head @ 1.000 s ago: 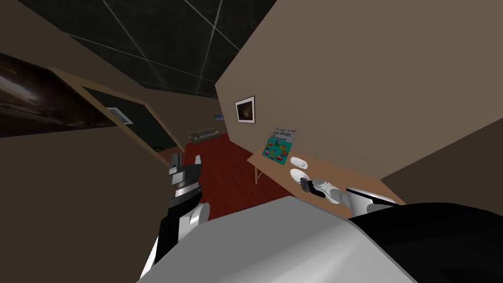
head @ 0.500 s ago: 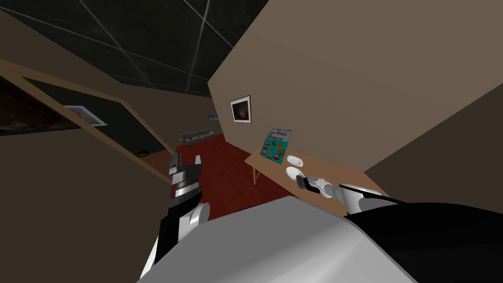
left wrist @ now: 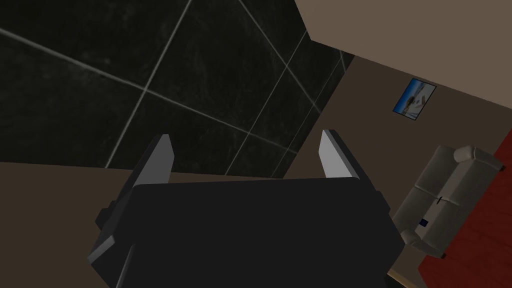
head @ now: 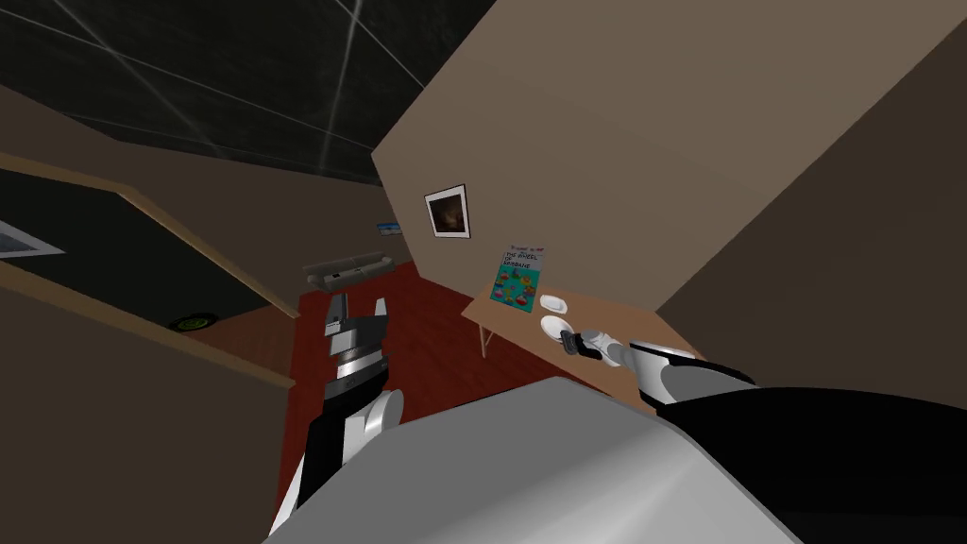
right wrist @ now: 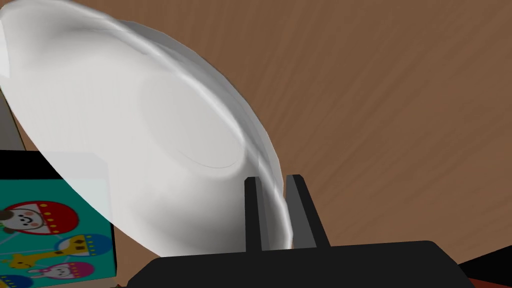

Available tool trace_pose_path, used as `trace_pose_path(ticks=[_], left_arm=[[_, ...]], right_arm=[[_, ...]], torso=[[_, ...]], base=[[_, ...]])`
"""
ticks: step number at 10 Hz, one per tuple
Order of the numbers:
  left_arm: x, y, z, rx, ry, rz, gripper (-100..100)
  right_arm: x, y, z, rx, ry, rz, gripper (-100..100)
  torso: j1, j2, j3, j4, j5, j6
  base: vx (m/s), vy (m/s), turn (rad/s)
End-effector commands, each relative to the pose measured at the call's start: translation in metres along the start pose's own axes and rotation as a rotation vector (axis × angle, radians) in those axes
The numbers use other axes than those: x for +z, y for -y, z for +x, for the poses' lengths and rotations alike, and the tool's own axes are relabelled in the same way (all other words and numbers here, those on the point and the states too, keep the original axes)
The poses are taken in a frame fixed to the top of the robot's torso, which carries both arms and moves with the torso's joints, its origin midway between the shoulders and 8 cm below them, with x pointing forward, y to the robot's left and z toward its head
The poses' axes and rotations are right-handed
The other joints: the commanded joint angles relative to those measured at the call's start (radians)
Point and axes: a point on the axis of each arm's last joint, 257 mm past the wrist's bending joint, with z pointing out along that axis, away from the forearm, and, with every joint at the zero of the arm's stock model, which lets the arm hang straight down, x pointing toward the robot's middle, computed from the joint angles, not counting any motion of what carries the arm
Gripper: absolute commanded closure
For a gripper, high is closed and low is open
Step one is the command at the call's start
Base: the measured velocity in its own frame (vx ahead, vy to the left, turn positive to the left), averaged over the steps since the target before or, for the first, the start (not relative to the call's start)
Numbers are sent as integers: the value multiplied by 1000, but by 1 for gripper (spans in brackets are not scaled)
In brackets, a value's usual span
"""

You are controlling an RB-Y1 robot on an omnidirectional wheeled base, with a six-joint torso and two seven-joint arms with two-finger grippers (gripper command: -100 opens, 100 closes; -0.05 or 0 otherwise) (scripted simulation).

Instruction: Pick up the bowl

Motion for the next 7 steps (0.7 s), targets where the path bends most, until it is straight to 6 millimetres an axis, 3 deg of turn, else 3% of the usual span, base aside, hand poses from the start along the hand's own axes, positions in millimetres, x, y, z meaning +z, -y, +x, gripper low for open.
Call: trace_pose_path(ticks=[1, 3, 4, 5, 6, 7], left_arm=[[0, 0, 0, 0, 0, 0, 0], [0, 0, 0, 0, 0, 0, 0], [0, 0, 0, 0, 0, 0, 0], [0, 0, 0, 0, 0, 0, 0], [0, 0, 0, 0, 0, 0, 0], [0, 0, 0, 0, 0, 0, 0]], right_arm=[[0, 5, -7, -26, 11, -2, 100], [4, 17, -27, -65, 44, 0, 100], [3, 16, -19, -61, 28, -2, 100], [5, 28, -31, -98, 44, 0, 100], [5, 24, -27, -78, 39, 1, 100], [5, 24, -27, -85, 40, -2, 0]], torso=[[0, 0, 0, 0, 0, 0], [0, 1, 1, 1, 1, 1], [0, 1, 1, 1, 0, -1], [-1, 2, 2, 1, 0, -1], [-1, 2, 2, 2, 1, 1], [-1, 3, 2, 2, 0, 0]], base=[[28, 27, -106], [31, 22, -198], [11, 11, 47], [24, 10, -234], [15, 11, -67], [0, 0, 0]])
